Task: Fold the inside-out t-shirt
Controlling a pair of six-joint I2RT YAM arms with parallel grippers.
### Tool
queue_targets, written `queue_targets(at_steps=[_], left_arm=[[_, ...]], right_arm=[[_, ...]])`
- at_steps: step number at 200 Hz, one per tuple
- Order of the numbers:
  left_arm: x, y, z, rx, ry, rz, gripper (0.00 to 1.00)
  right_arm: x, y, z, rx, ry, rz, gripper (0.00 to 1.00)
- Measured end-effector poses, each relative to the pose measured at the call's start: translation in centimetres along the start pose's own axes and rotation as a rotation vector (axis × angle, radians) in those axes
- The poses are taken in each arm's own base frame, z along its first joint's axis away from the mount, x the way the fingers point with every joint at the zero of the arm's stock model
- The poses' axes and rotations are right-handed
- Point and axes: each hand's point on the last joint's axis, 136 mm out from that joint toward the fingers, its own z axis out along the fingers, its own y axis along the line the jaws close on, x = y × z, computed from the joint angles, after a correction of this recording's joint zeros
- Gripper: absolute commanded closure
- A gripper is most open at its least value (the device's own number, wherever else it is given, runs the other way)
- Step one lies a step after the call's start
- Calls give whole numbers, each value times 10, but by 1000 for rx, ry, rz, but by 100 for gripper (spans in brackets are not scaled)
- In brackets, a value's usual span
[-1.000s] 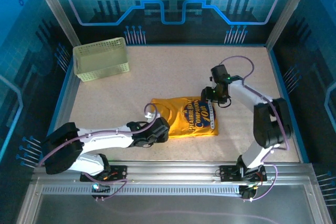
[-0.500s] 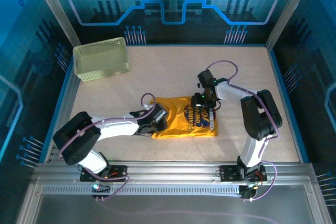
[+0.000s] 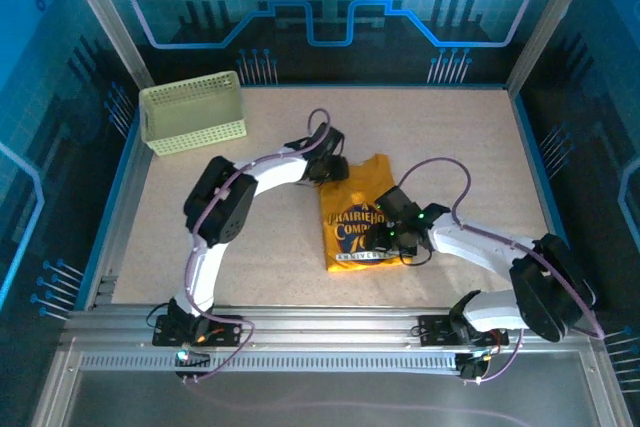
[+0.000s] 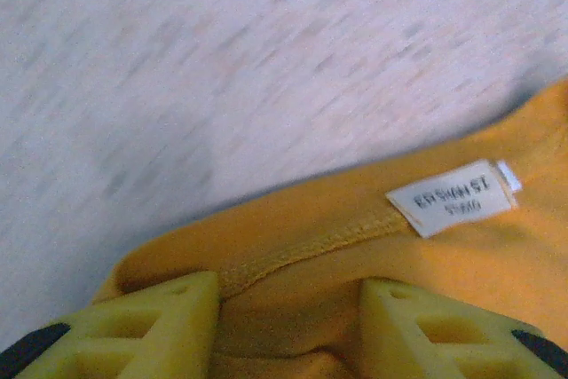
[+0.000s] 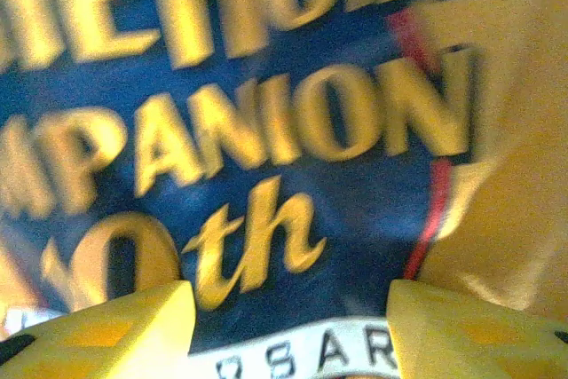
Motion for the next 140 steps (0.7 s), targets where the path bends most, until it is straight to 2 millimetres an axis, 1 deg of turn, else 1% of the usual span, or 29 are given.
queue_targets(at_steps=[13,26,35,44,54,60,74,83,92,100,110,124,140], left_arm=[[-12,-14,0,25,-1,39,44],[-16,-18,-9,26,1,75,35],[-18,-19,-20,20,-1,101,30],[-19,-16,-32,2,-8,112,28],[-21,-12,-52,-19,-26,118,27],[-20,-9,-67,-28,-40,118,26],[-18,-5,-96,-27,-67,110,26],[-14,-3,-113,-17,-82,97,25],[-10,1,-122,-11,-88,79,25],[-6,4,-123,-9,-85,59,26],[1,10,-116,-5,-68,30,27],[13,25,-98,-13,-25,-21,29],[24,46,-77,-34,24,-76,31]], right_arm=[[1,11,-7,-12,0,-12,36],[-12,19,-21,-8,-40,-22,34],[-27,25,-34,-14,-90,-37,34],[-43,30,-47,-28,-133,-51,34],[-65,32,-60,-39,-187,-52,35],[-80,30,-65,-40,-213,-46,35],[-106,20,-65,-24,-237,-29,36],[-120,10,-57,3,-227,-23,35],[-132,1,-47,27,-209,-20,35],[-141,-7,-37,47,-188,-19,35],[-151,-16,-25,67,-159,-21,35],[-169,-26,-14,88,-134,-28,36],[-191,-32,-5,97,-128,-40,37]])
